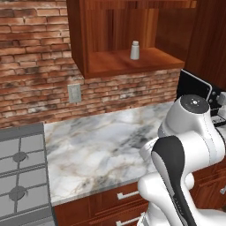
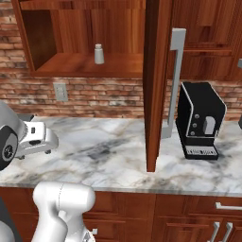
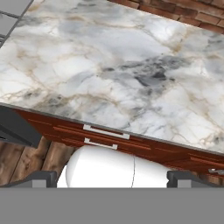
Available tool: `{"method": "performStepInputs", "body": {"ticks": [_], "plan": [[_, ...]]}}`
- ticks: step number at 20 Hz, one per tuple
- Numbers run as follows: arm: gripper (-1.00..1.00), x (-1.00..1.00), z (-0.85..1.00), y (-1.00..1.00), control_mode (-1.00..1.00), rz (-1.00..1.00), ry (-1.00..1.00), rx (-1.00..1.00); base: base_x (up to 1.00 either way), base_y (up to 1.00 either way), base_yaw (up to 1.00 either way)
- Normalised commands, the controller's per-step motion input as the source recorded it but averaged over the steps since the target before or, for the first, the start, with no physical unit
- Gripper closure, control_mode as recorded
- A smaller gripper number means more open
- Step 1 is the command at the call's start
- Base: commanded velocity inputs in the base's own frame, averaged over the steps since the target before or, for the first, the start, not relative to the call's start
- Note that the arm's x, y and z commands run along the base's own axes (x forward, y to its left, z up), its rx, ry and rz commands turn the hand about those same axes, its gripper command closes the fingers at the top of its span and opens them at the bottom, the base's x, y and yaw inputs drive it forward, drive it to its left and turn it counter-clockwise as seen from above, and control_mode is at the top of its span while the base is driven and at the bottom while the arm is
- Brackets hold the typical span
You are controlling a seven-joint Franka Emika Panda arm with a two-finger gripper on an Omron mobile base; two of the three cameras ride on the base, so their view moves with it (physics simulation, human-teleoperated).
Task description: Move the shaker and syrup bottle from the cabinet to the dining counter.
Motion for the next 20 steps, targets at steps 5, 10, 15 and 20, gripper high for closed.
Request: {"method": "performStepInputs", "body": {"ticks": [5,10,15,20], "plan": [[-1.00,0.00,0.00,0.00,1.00,0.00,0.00,0.00,0.00,0.00,0.00],[-1.00,0.00,0.11,0.00,-1.00,0.00,-0.25,0.00,0.00,0.00,0.00],[-1.00,0.00,0.22,-0.02,-1.00,0.00,-0.37,0.00,0.00,0.00,0.00],[-1.00,-0.04,0.38,-0.12,-1.00,-0.02,-0.27,0.13,0.00,0.00,0.00]]}}
